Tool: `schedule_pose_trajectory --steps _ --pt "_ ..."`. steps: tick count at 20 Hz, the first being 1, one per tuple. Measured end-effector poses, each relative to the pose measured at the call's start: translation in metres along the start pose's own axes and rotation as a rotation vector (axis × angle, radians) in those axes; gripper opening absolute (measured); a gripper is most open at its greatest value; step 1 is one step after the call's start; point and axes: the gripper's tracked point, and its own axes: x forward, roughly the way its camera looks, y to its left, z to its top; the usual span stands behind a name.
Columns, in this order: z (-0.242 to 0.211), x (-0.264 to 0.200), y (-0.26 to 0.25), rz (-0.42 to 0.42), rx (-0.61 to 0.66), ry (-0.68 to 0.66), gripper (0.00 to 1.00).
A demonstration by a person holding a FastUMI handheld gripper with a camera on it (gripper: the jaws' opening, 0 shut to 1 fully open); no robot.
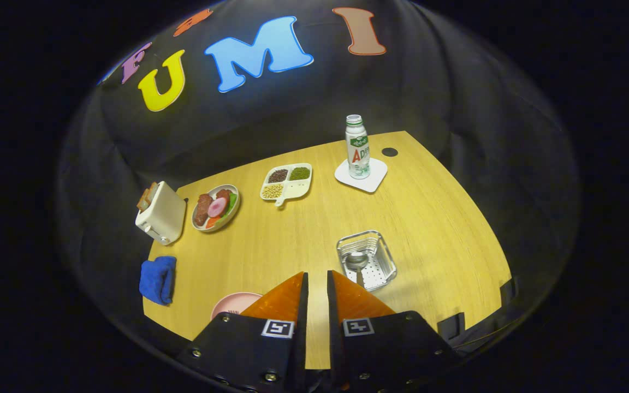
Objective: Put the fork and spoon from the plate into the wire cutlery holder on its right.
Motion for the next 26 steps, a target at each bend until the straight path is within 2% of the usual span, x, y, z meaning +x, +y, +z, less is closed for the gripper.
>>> schedule_pose_trajectory --steps 4,8,18,26 --pt "-0.032 0.008 0.050 0.081 -0.032 0.051 0.18" --pt "-0.062 0.020 0.082 0.127 -0.056 0.111 0.18" --pt "-0.133 0.042 0.114 0.161 -0.066 0.249 0.18" --pt "-0.211 0.056 0.145 0.196 -0.035 0.441 0.18"
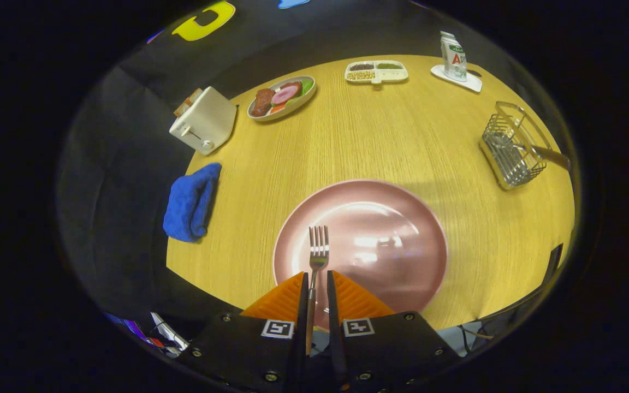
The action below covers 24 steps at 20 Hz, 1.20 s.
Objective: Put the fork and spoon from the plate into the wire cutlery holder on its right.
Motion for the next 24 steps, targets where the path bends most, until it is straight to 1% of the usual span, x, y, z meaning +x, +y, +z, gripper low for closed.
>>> schedule_pose_trajectory --steps 5,10,13,14,15,16,20,21,23,24 --pt "-0.025 0.014 0.008 -0.026 -0.027 0.048 0.20" --pt "-0.046 0.026 0.004 -0.076 -0.034 0.094 0.20" --pt "-0.054 0.036 0.000 -0.062 -0.019 0.123 0.20" --pt "-0.054 0.046 0.002 -0.061 0.003 0.130 0.21" --pt "-0.054 0.037 -0.001 -0.057 0.027 0.130 0.09" --pt "-0.054 0.035 -0.001 -0.052 0.035 0.136 0.09" --pt "-0.051 0.034 -0.004 -0.055 -0.001 0.139 0.09" --pt "-0.054 0.034 -0.004 -0.055 0.009 0.140 0.02" --pt "-0.054 0.032 -0.001 -0.032 0.026 0.144 0.01" --pt "-0.052 0.031 -0.003 -0.035 0.025 0.139 0.01"
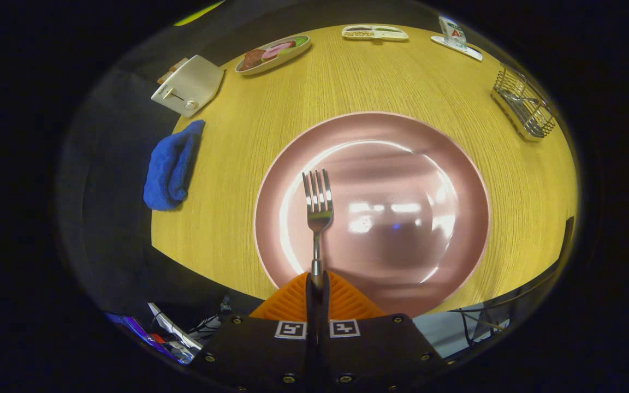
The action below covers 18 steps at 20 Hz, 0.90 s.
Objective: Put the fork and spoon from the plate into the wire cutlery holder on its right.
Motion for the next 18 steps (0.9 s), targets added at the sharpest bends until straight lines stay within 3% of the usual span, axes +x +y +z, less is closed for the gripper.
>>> schedule_pose_trajectory --steps 10,18 --pt "0.054 -0.030 -0.041 -0.048 0.000 -0.098 0.01" --pt "0.104 -0.095 -0.084 -0.055 0.060 -0.226 0.01"
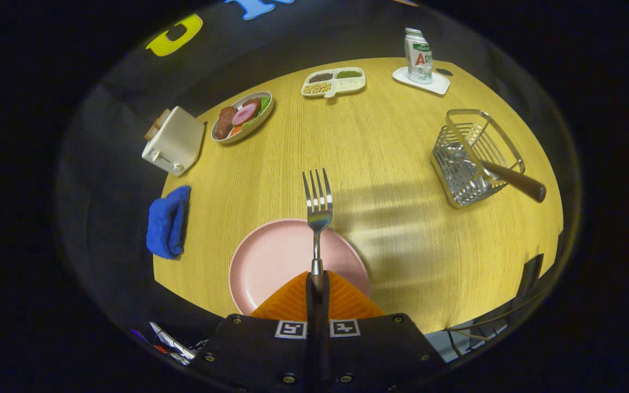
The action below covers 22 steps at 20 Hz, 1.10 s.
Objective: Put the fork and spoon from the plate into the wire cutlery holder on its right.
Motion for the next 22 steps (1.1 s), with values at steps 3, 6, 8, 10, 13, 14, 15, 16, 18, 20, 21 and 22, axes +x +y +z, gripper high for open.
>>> schedule_pose_trajectory --steps 3,6,8,10,13,14,15,16,18,20,21,22 --pt "0.028 -0.022 -0.027 -0.021 0.031 -0.051 0.01" --pt "0.050 -0.042 -0.057 -0.053 0.057 -0.085 0.01" --pt "0.061 -0.052 -0.083 -0.078 0.064 -0.092 0.01" --pt "0.067 -0.058 -0.103 -0.103 0.070 -0.083 0.01" --pt "0.067 -0.061 -0.129 -0.135 0.056 -0.029 0.01" --pt "0.066 -0.063 -0.136 -0.144 0.047 -0.008 0.01" --pt "0.066 -0.063 -0.141 -0.145 0.044 0.014 0.01" --pt "0.066 -0.064 -0.142 -0.138 0.046 0.036 0.01" --pt "0.063 -0.063 -0.146 -0.130 0.044 0.084 0.01" --pt "0.061 -0.061 -0.150 -0.134 0.027 0.130 0.01" --pt "0.060 -0.060 -0.151 -0.135 0.015 0.150 0.01" --pt "0.058 -0.059 -0.152 -0.137 0.005 0.168 0.01"
